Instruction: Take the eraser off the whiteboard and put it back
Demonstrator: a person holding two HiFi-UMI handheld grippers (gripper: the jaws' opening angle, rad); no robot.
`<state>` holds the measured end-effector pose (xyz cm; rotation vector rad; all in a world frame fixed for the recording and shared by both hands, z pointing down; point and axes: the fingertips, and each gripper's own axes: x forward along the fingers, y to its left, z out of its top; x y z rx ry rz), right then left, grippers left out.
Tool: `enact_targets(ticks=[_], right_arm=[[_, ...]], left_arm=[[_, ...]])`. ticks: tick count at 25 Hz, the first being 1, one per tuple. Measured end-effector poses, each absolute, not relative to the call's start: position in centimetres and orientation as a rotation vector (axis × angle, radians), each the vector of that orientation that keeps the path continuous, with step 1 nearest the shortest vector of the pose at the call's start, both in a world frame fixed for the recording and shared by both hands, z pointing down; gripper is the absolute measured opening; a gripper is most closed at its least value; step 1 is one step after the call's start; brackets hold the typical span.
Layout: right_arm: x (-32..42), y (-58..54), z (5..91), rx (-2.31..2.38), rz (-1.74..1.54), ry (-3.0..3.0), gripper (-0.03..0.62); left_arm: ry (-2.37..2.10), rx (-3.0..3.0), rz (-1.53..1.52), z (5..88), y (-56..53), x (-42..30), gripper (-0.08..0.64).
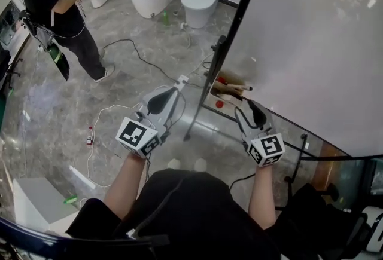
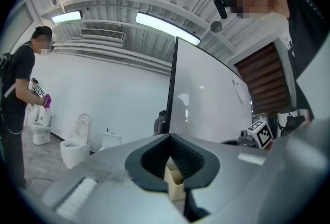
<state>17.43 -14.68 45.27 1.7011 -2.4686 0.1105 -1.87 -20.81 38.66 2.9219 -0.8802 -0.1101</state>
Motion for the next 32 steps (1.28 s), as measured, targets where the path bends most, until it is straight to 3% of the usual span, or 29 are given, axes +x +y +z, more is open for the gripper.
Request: enact_targets(ticks=[10, 32], right_arm=[[18.2, -10.0, 39.1, 1.914, -0.056, -2.410, 0.086], [18.9, -5.0, 38.0, 2.095, -0.054, -2.315, 0.009]], left_arm=[[-0.606, 2.997, -0.144, 38.0, -19.6, 2.8, 0.003], [-0.371, 3.030, -0.134, 37.8, -16.9, 6.7, 0.003]])
